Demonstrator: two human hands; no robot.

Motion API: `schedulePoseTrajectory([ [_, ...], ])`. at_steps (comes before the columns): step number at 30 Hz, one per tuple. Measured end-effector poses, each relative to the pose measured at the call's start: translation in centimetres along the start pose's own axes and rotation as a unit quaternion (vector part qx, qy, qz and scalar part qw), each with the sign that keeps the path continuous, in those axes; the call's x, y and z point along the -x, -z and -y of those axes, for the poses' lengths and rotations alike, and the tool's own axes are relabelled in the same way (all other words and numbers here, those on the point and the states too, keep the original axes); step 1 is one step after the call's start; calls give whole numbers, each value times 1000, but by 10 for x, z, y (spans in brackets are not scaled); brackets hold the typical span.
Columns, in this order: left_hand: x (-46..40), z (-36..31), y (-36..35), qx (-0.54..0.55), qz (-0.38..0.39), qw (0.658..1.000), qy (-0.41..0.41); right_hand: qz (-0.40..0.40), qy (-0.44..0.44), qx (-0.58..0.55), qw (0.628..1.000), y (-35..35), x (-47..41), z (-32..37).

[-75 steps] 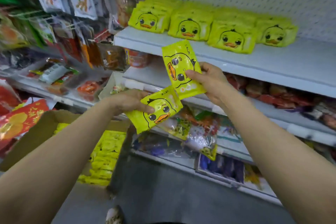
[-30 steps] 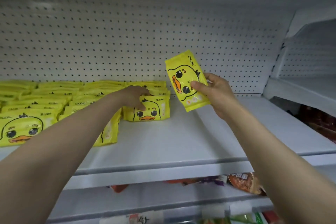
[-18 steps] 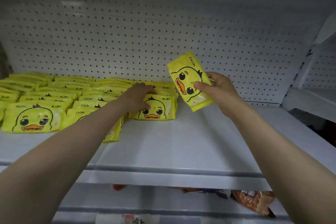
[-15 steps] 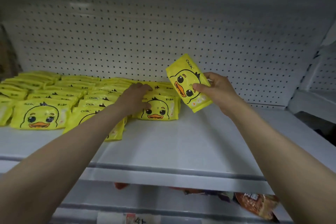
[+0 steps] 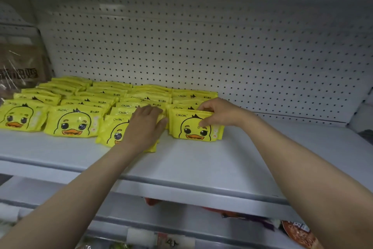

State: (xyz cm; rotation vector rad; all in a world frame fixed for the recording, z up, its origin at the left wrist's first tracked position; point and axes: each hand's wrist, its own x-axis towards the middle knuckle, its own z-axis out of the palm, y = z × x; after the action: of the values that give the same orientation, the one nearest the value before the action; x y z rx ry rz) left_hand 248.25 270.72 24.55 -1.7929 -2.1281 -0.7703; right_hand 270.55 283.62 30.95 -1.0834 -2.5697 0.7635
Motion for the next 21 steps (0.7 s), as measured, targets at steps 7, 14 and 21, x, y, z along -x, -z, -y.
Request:
schedulePoseTrajectory([
  [7, 1, 1, -5, -5, -7, 1000, -13, -51, -7, 127, 991, -14, -4, 10],
  [14, 2, -1, -9, -11, -37, 999, -15, -131, -5, 251, 959, -32, 4, 20],
  [21, 2, -3, -7, -35, -16, 999, -15, -178, -58, 275, 943, -55, 13, 31],
])
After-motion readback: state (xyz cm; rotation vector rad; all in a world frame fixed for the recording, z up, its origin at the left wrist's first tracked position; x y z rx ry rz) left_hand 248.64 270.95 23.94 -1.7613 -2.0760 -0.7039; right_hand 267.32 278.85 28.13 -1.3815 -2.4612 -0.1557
